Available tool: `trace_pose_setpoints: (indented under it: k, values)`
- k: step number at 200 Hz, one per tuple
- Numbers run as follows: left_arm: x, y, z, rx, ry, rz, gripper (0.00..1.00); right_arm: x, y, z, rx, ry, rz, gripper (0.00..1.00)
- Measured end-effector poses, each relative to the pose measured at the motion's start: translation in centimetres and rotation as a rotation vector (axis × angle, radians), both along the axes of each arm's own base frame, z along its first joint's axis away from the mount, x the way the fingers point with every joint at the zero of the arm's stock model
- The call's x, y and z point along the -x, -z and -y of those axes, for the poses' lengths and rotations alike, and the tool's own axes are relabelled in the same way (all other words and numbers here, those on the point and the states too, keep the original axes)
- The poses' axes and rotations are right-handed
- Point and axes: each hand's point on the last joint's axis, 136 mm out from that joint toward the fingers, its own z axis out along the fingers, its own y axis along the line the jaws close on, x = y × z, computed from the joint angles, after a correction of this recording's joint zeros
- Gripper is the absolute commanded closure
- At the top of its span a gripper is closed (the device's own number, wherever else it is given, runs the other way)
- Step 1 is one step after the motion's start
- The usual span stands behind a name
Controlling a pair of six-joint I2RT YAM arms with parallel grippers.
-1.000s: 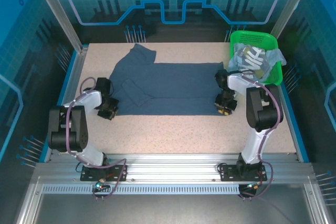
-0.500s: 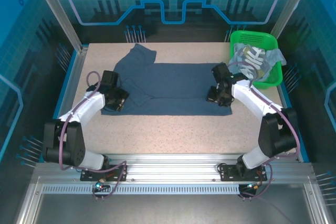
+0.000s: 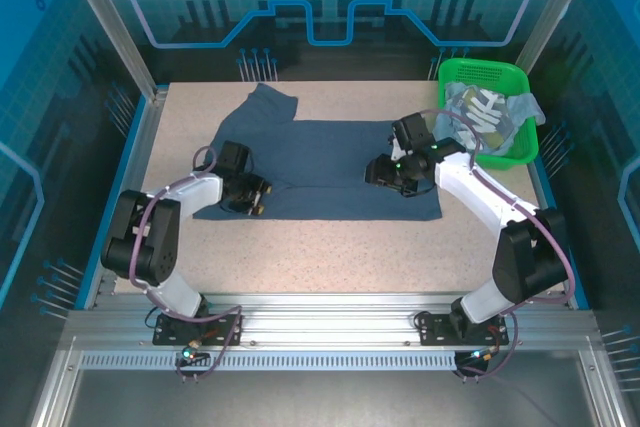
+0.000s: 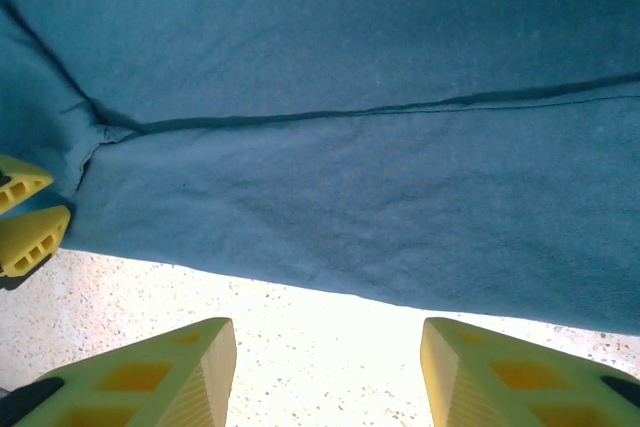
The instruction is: Fold and stack the t-shirts
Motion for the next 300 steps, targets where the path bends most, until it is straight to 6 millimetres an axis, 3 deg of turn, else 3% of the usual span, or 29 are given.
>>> trace_pose_setpoints:
  k: [21,47,76,125,206,258,300]
  values:
    - [-0.4,0.5,0.2,-0.001,0.001,-0.011,0.66,-0.2,-0.3,-0.2,-0.009,0.001,0.003,0.47]
    - [-1.0,0.7,0.3,-0.002,-0.003,-0.009,0.86,-0.4,-0.8,-0.4,-0.023,0.002,0.01,0.48]
    - [-2.4,-0.1,0.4,-0.017,0.006,0.03,1.0,-0.5,-1.1,-0.5,-0.025,0.002,0.015,0.48]
    - [-5.7,-3.1,1.4,-0.042,0.067,0.128,1.0,-0.5,-0.9,-0.4,-0.023,0.003,0.009,0.49]
    - [-10.8,-3.5,4.0,-0.141,0.327,0.145,1.0,-1.3,-0.9,-0.3,-0.02,0.013,-0.006,0.49]
    - [-11.2,-2.5,6.7,-0.207,0.563,0.121,1.0,-1.3,-0.3,0.0,-0.017,0.022,-0.035,0.5]
    - [-10.3,-1.6,6.6,-0.248,0.646,0.092,0.97,-1.1,0.1,-0.1,-0.023,0.018,-0.054,0.5]
